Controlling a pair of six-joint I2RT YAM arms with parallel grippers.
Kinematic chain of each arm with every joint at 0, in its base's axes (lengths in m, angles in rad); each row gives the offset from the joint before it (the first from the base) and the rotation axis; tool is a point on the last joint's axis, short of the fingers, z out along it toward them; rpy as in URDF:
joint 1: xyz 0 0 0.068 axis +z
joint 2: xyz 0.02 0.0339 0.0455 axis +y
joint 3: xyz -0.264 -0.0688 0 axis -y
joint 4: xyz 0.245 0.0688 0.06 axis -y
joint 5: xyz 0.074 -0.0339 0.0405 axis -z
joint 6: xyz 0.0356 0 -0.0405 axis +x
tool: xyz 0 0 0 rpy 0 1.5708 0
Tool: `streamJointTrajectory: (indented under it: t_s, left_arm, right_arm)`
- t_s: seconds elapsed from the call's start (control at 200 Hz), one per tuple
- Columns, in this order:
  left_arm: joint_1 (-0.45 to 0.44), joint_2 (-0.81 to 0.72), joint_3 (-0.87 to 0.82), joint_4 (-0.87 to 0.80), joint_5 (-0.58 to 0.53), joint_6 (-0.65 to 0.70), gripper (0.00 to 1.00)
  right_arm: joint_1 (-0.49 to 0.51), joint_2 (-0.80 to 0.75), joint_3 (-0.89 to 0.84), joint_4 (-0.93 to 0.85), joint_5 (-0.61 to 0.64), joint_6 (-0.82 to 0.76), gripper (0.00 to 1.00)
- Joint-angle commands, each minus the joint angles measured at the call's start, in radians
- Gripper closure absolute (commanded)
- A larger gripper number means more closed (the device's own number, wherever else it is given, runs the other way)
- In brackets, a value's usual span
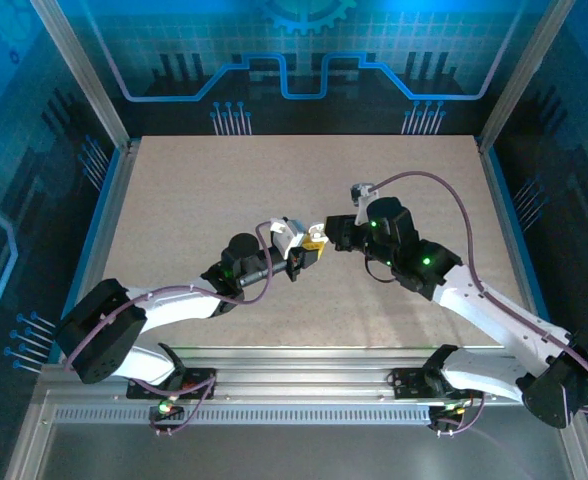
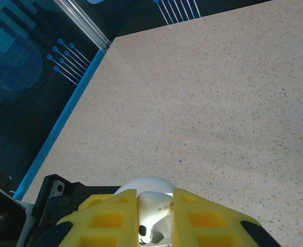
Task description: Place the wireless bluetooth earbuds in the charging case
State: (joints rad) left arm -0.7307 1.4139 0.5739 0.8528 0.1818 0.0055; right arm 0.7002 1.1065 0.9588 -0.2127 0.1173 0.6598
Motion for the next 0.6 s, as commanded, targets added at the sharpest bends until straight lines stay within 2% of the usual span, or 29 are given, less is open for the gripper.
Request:
streamJointTrajectory:
  t_s: [0.0,0.595]
  left_arm:
    - [-0.008,0.0,0.021,0.045,0.023,0.007,0.93]
    - [-0.007,-0.007,0.026,0.065,0.004,0.01,0.93]
  right_arm:
    - [0.016,0.014,-0.016,0.035,0.011,0.015,0.82]
    - [0.026,0.036,-0.034,0.027,0.019,0.02,0.82]
